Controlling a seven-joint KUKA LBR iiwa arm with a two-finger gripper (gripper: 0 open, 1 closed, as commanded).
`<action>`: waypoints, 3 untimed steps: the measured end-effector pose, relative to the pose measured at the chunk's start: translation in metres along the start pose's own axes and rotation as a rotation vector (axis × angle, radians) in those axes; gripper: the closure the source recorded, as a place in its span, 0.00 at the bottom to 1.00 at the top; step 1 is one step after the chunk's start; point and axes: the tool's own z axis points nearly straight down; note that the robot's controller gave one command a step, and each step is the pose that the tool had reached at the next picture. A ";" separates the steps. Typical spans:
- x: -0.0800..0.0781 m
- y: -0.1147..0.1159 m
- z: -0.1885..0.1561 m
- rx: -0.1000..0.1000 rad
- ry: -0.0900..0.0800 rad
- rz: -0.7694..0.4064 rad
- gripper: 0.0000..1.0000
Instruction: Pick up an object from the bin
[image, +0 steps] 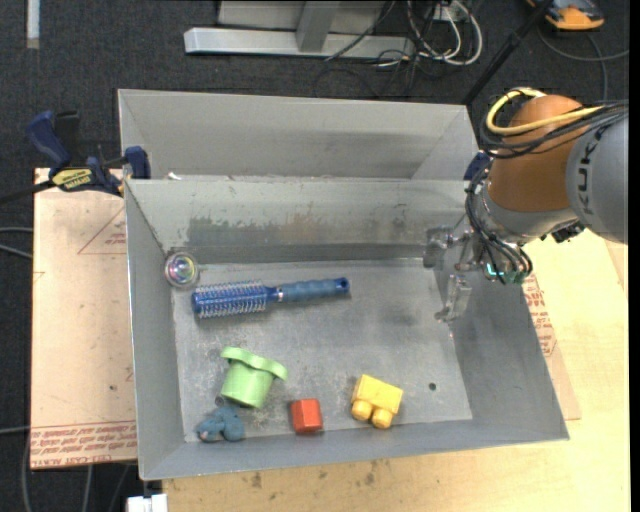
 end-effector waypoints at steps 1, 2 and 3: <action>0.103 0.038 0.060 -0.003 0.005 -0.106 0.00; 0.135 0.105 0.056 -0.001 -0.012 -0.231 0.00; 0.136 0.102 0.056 0.001 -0.006 -0.226 1.00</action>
Offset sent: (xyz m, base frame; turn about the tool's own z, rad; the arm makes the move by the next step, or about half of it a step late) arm -0.0992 0.0362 -0.0557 -0.1075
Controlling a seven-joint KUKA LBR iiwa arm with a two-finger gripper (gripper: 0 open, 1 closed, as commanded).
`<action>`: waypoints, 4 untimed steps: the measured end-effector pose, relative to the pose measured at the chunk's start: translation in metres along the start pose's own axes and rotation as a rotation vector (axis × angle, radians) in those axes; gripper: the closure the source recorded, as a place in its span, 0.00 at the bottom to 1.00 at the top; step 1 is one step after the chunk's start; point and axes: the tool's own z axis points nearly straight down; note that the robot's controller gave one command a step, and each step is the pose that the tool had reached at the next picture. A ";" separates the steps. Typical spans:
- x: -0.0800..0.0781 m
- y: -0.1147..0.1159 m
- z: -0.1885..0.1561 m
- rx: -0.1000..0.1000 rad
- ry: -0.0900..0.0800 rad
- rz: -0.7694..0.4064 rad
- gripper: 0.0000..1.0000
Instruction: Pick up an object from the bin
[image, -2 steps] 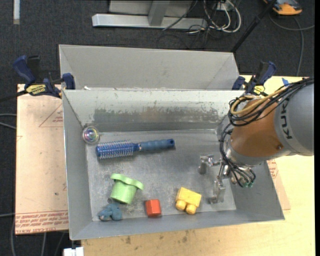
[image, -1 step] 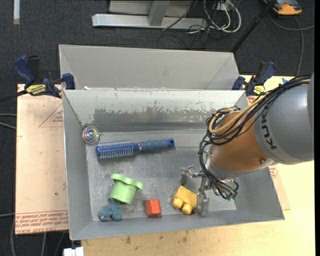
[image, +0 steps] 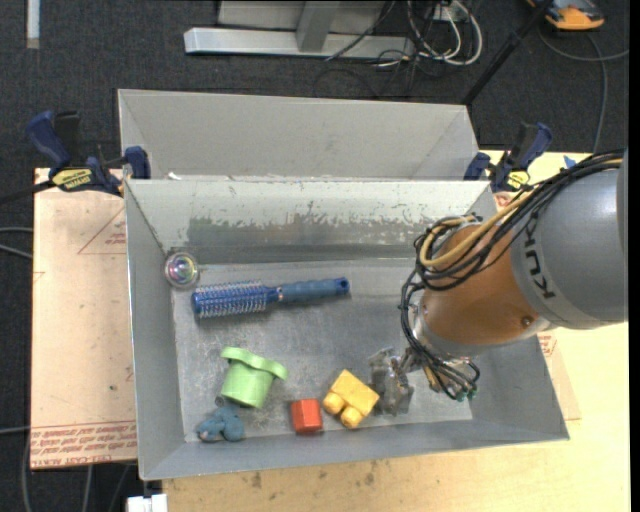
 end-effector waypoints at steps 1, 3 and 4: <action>-0.001 0.000 0.000 0.001 -0.006 0.000 0.00; -0.012 0.072 -0.002 0.001 -0.013 0.023 1.00; -0.042 0.050 -0.143 0.002 -0.011 -0.029 1.00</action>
Offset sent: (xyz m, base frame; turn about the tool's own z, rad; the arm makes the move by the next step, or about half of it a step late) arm 0.0000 0.0000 0.0000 0.0000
